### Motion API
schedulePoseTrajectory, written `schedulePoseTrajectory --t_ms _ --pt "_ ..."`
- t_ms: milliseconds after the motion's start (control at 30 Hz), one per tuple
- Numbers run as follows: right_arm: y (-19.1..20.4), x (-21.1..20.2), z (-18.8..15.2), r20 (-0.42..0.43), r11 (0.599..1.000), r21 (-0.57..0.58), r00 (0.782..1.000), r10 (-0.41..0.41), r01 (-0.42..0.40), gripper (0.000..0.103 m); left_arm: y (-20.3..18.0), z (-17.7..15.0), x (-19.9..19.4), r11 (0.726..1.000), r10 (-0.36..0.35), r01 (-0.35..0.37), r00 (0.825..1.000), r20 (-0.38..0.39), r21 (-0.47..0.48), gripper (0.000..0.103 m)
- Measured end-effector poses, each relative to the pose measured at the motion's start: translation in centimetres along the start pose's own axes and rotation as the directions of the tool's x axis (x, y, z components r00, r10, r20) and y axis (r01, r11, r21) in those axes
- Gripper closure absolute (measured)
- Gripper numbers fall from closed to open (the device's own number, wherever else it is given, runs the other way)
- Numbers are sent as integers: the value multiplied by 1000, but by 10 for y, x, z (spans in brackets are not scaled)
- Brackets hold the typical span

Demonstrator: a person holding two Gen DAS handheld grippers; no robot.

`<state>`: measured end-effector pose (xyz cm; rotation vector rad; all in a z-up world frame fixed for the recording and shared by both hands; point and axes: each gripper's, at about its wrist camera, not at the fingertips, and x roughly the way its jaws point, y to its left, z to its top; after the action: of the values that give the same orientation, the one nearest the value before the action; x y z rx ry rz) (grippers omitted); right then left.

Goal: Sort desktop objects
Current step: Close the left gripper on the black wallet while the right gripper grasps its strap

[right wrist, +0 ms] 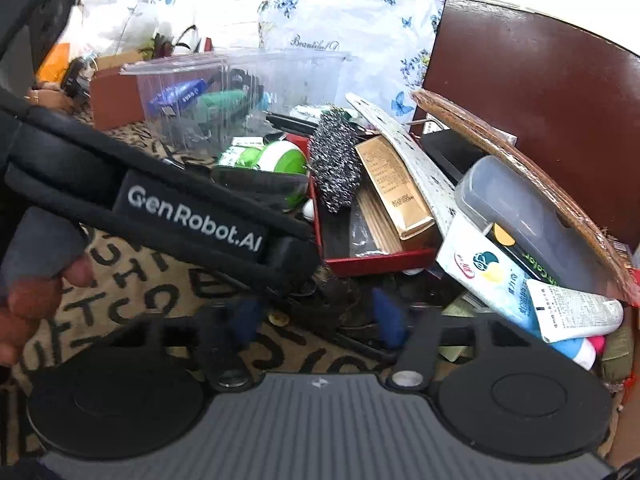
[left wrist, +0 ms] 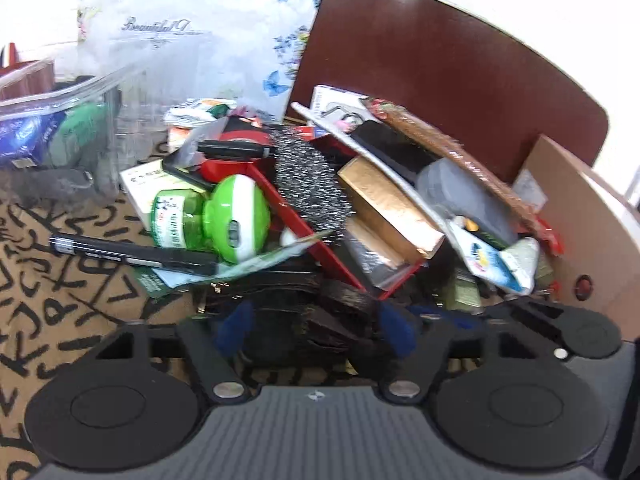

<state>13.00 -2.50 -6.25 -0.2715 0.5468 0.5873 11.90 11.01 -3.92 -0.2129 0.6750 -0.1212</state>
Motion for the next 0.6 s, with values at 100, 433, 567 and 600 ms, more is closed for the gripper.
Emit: schedulePoseTrajectory --t_ms 100,433,567,600 --pt "0 -6 -1 -9 1000 -14 1000 -11 11 80 -3 2 -5 999 -35 35 999 0 -31 73" --pt "7 -51 -11 15 998 40 998 56 -57 103 -15 -25 -37 999 -34 34 999 -13 -42 85" --pt "15 -70 -15 23 997 22 997 76 -76 103 -22 -34 -55 998 -50 50 999 -7 -44 85" --pt "17 -77 -17 29 996 22 996 85 -85 103 -23 -37 -61 998 -56 56 998 -3 -38 85"
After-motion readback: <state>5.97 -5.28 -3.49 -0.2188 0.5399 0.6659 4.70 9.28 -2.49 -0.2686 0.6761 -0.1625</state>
